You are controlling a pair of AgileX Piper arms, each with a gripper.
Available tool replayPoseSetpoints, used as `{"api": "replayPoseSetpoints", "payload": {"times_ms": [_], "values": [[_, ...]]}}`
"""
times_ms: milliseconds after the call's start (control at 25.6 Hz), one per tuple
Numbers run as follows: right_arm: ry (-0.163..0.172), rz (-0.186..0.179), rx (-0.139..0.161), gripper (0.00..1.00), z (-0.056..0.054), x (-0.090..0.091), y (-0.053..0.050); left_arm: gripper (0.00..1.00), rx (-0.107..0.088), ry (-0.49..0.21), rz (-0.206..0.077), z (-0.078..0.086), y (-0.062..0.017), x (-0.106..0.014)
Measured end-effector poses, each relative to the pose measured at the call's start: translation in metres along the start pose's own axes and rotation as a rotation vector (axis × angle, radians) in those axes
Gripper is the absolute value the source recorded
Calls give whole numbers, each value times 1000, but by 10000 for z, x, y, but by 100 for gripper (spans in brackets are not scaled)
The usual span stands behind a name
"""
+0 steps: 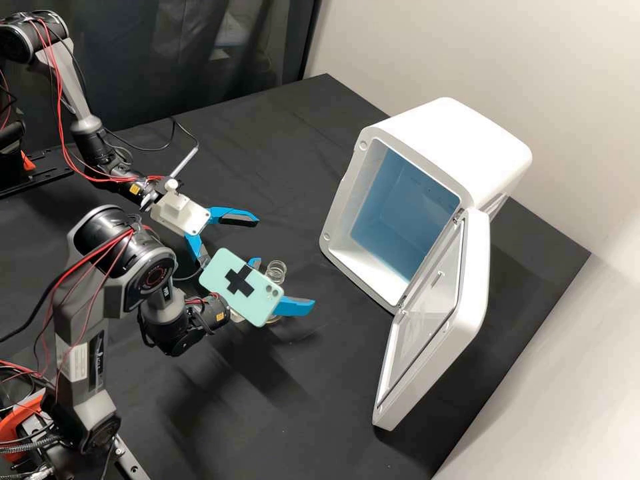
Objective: Take the flask out of the incubator
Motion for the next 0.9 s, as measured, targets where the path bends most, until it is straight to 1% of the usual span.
{"api": "replayPoseSetpoints", "payload": {"times_ms": [39,78,117,156,195,234,312,390,429,468,507,546,585,625,664,703,781,820,859,898], "values": [[4,8,2,100,-11,-7,16,100,0,0,0,0,0,0],[5,21,-2,100,-18,-25,34,100,-6,8,1,-7,1,0],[5,43,-9,100,-25,-40,51,100,-8,10,1,-3,0,0],[4,64,-9,100,-30,-58,58,100,-9,9,2,3,1,7],[13,95,-10,100,-38,-90,78,100,-15,14,5,14,5,22],[23,110,-12,100,-42,-113,85,100,-20,18,4,17,-2,30],[42,130,-17,100,-46,-169,104,100,-22,17,-5,36,-38,49],[58,139,0,100,-31,-232,146,100,-21,12,-19,57,-87,59],[67,142,15,100,-24,-259,169,100,-20,8,-24,71,-104,62],[85,143,43,100,-21,-294,199,100,-19,4,-25,87,-129,68],[102,149,73,100,-16,-341,234,100,-23,8,-20,92,-141,73],[116,158,97,100,-14,-388,269,100,-25,6,-8,104,-147,76],[135,163,118,100,-25,-433,293,100,-24,4,21,106,-137,75],[159,171,127,100,-45,-473,317,100,-25,3,39,104,-150,65],[174,176,130,100,-59,-492,331,100,-31,2,56,103,-148,56],[197,186,137,100,-79,-533,352,100,-47,0,75,102,-150,50],[212,190,144,100,-90,-568,366,100,-54,-1,87,101,-158,47],[215,193,150,100,-91,-579,371,100,-59,-1,88,100,-159,48],[217,197,151,100,-93,-587,379,100,-71,-2,91,100,-160,49],[221,202,154,100,-95,-590,386,100,-73,-2,92,100,-159,49]]}}
